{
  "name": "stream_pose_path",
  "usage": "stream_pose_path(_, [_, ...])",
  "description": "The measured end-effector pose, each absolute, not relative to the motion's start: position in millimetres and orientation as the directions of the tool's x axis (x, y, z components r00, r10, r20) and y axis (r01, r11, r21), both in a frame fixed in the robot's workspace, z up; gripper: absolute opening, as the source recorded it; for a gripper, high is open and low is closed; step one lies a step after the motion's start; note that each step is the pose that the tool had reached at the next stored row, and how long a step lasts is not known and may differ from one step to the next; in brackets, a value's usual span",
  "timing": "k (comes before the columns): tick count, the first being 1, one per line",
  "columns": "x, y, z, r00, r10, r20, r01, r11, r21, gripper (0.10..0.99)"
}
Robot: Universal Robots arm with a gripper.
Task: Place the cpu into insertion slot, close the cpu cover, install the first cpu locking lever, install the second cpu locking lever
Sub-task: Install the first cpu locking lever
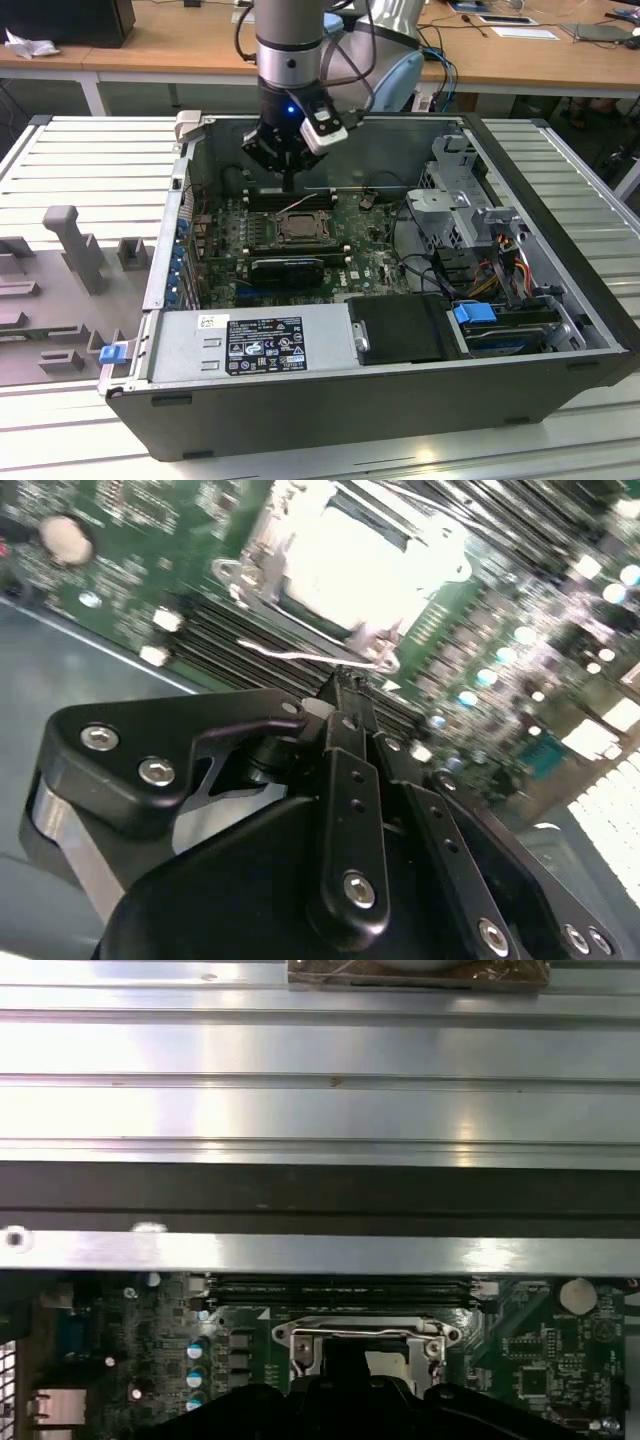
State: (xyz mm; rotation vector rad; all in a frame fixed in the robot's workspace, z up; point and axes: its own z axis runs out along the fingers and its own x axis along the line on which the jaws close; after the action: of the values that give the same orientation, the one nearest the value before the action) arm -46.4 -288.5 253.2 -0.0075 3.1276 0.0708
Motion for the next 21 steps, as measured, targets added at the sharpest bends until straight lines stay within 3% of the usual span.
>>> stream_pose_path(2, [-46, -289, 252, -1.0, -0.004, -0.013, -0.005, 0.997, 0.079, 0.106])
stream_pose_path(21, [-32, -286, 227, -0.997, -0.076, -0.014, -0.077, 0.993, 0.094, 0.106])
